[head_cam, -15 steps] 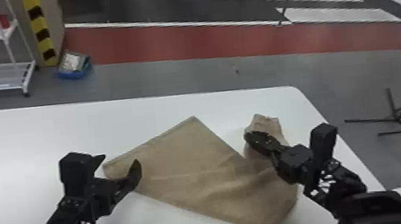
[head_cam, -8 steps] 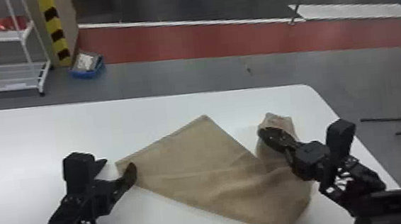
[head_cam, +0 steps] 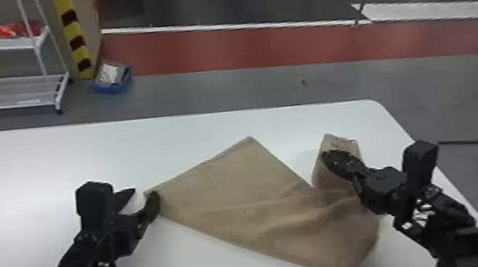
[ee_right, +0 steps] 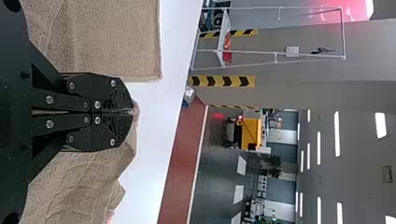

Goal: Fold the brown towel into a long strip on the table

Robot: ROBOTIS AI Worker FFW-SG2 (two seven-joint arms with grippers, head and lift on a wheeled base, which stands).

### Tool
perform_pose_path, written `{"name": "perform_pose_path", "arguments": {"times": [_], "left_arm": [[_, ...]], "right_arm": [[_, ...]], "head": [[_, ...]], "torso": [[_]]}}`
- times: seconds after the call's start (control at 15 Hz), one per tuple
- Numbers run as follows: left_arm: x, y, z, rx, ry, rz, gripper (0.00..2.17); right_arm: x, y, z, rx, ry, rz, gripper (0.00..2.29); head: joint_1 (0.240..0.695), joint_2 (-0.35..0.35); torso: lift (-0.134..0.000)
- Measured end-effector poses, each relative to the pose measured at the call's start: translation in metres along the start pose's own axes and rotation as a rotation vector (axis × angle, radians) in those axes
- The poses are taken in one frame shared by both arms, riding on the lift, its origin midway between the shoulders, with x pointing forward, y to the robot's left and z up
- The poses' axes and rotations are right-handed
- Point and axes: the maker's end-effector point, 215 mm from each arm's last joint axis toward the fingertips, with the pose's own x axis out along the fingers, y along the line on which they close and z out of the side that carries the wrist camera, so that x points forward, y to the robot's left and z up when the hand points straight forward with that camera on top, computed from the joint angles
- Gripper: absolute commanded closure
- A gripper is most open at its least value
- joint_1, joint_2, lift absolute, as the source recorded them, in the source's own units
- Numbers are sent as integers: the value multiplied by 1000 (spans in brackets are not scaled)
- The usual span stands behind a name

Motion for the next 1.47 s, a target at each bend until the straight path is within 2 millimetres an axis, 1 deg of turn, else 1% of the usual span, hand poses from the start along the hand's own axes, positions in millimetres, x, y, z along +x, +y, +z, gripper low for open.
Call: {"name": "perform_pose_path", "arguments": {"times": [0.13,0.27,0.33,0.47,0.53,0.67,0.8,0.93,1.0,1.07,1.13,1.2,1.27,1.33,1.4,1.47], "left_arm": [[0,-4,0,2,-1,-11,603],[0,-11,1,7,-1,-34,1163],[0,-13,1,10,-2,-36,1521],[-2,-13,2,15,-16,-36,1565],[-4,-12,3,14,-22,-39,1706],[-15,-7,7,4,-38,-42,1713],[-37,17,16,-18,-70,0,1713],[-71,53,32,-41,-119,70,1713],[-90,76,43,-50,-149,115,1717],[-109,99,56,-54,-180,166,1713],[-125,120,72,-53,-213,209,1717],[-138,135,87,-53,-242,239,1717],[-152,149,103,-53,-276,270,1717],[-163,161,115,-54,-302,300,1717],[-175,171,128,-55,-328,327,1717],[-184,180,136,-55,-347,350,1717]], "right_arm": [[-1,-2,-1,6,1,-3,1413],[0,-4,-1,10,1,-5,1413],[0,-4,-2,11,2,-5,1413],[0,-5,-2,13,3,-6,1413],[0,-5,-3,13,3,-6,1413],[2,-5,-1,16,-1,-4,1413],[4,-6,5,12,-9,1,1413],[6,-14,13,2,-10,1,1413],[6,-24,19,-8,-11,-7,1413],[1,-38,25,-17,-12,-22,1413],[-8,-55,28,-23,-10,-43,1413],[-19,-73,27,-21,-5,-67,1413],[-35,-92,22,-13,5,-98,1413],[-49,-106,16,-6,16,-124,1413],[-64,-114,7,1,31,-134,1413],[-75,-114,-3,5,48,-120,1413]], "head": [[695,-193],[695,-201],[695,-206],[695,-207],[695,-206],[695,-204],[695,-175],[695,-145],[695,-128],[695,-103],[695,-99],[695,-100],[695,-106],[695,-113],[695,-124],[695,-123]], "torso": [[-110],[-110],[-110],[-110],[-110],[-110],[-110],[-110],[-110],[-110],[-110],[-110],[-110],[-110],[-110],[-110]]}}
